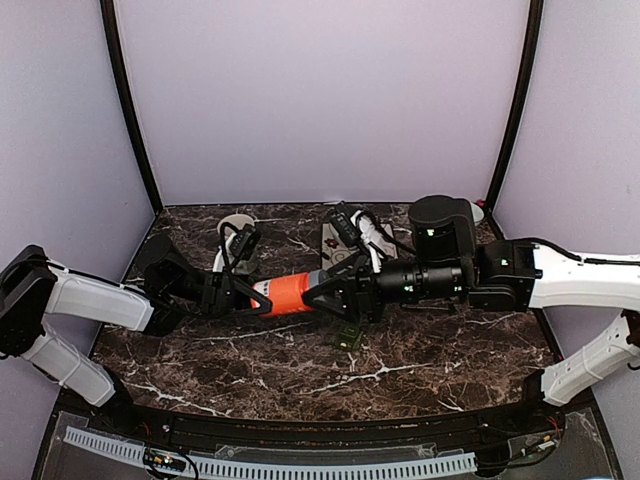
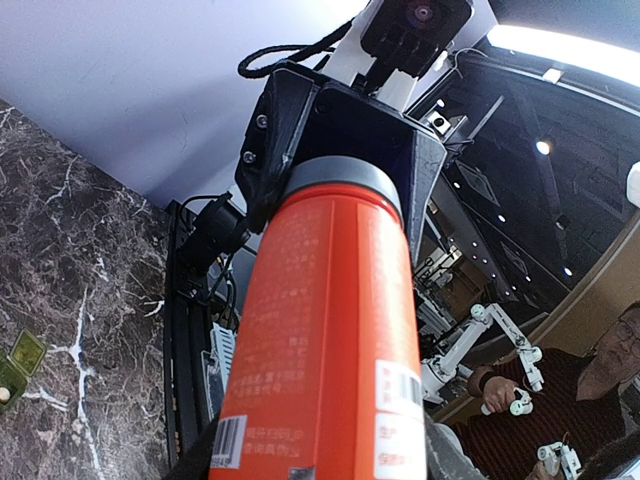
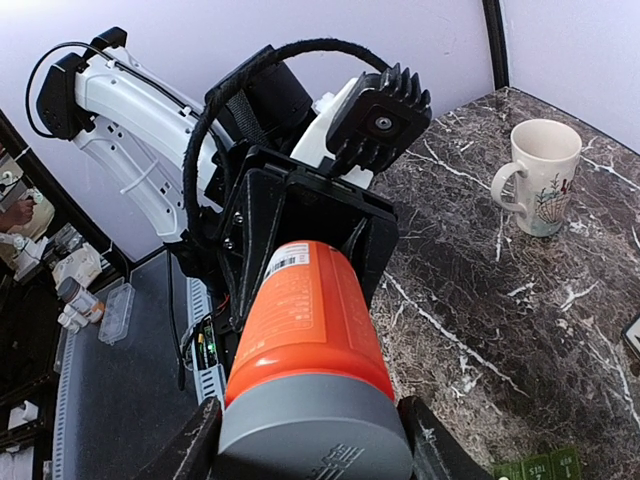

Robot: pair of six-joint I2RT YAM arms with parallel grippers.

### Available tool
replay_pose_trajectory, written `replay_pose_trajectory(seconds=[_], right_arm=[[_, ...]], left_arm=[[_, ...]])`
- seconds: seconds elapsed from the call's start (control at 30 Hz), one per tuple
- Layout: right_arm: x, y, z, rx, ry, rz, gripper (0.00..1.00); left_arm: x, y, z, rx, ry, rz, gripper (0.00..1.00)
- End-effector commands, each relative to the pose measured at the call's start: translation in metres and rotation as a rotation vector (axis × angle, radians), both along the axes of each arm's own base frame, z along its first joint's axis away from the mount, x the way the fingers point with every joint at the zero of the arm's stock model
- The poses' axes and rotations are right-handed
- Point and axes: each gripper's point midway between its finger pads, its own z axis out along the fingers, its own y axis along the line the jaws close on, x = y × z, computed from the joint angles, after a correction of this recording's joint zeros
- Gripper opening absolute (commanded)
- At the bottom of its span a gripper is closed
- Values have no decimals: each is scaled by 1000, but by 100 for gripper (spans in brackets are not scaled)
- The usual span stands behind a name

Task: Sort the pills into containers
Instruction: Close the lid of the pill bottle on the pill bottle.

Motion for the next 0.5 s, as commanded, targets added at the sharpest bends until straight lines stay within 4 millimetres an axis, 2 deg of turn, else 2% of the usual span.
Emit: replay_pose_trajectory(seconds=[0.0, 0.47], right_arm=[[-6, 12, 15, 54, -19, 37, 40], [-3, 29, 3, 79, 33, 25, 36]], left_arm=[[-2, 2, 16, -54, -63, -3, 0], [0, -2, 34, -102, -92, 8, 0]])
